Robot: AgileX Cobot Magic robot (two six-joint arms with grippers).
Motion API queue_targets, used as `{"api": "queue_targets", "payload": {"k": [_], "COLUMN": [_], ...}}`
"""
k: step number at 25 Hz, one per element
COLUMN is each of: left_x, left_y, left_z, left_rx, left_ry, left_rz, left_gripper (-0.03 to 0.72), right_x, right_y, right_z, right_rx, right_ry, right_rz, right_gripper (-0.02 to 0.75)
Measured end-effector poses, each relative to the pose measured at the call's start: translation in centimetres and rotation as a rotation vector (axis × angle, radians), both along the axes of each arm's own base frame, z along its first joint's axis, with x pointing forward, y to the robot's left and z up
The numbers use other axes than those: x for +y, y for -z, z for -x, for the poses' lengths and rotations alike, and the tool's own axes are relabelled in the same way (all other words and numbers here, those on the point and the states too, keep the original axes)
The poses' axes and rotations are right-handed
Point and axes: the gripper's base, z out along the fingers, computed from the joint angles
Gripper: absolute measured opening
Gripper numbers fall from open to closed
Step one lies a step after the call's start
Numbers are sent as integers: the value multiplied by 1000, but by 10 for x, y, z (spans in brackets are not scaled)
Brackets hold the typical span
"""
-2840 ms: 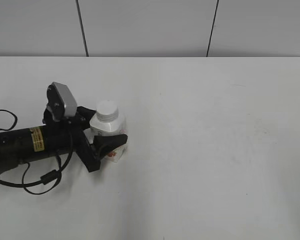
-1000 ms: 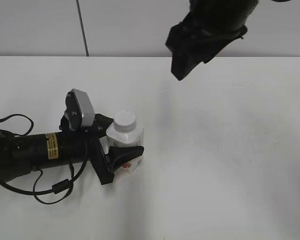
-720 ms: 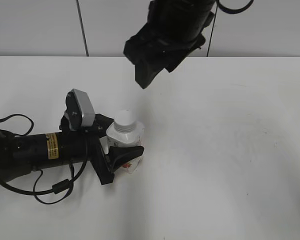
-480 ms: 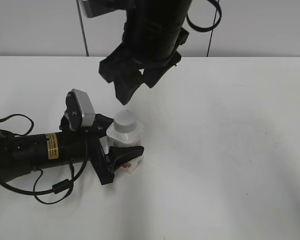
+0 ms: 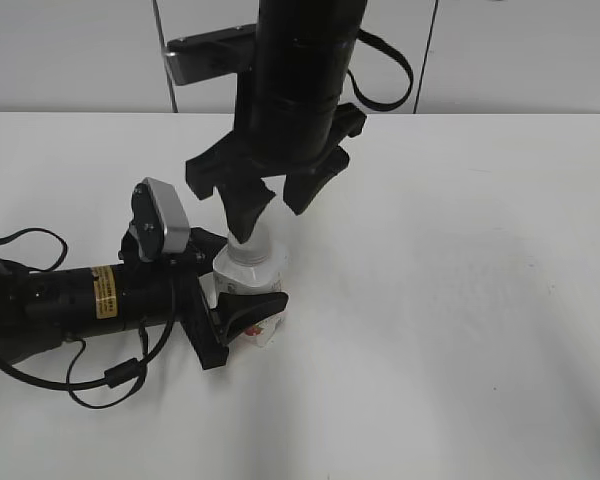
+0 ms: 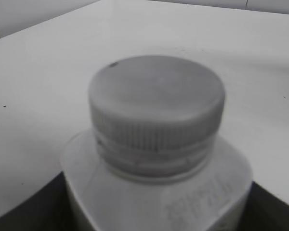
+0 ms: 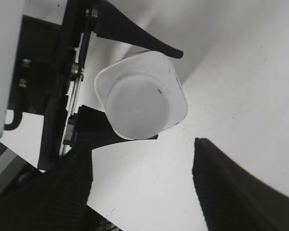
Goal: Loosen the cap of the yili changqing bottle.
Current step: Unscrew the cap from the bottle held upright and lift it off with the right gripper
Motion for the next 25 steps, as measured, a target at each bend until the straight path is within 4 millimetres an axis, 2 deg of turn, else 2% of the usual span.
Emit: {"api": "queue_targets", "payload": {"k": [3, 13, 21, 25], "left_x": [0, 0, 0, 0], "left_y": [0, 0, 0, 0], "left_z": [0, 0, 0, 0], "left_rx": [0, 0, 0, 0], "left_ry": [0, 0, 1, 1], "left_rz": [0, 0, 0, 0], "left_gripper": [480, 480, 479, 479], "right_x": [2, 5, 10, 12], "right_y": [8, 12, 2, 8], "right_z": [-2, -4, -9, -11], "right_rx": [13, 11, -46, -39], "right_ry": [0, -11, -46, -51], "right_rz": [14, 7, -41, -33], "right_gripper": [511, 511, 511, 511]}}
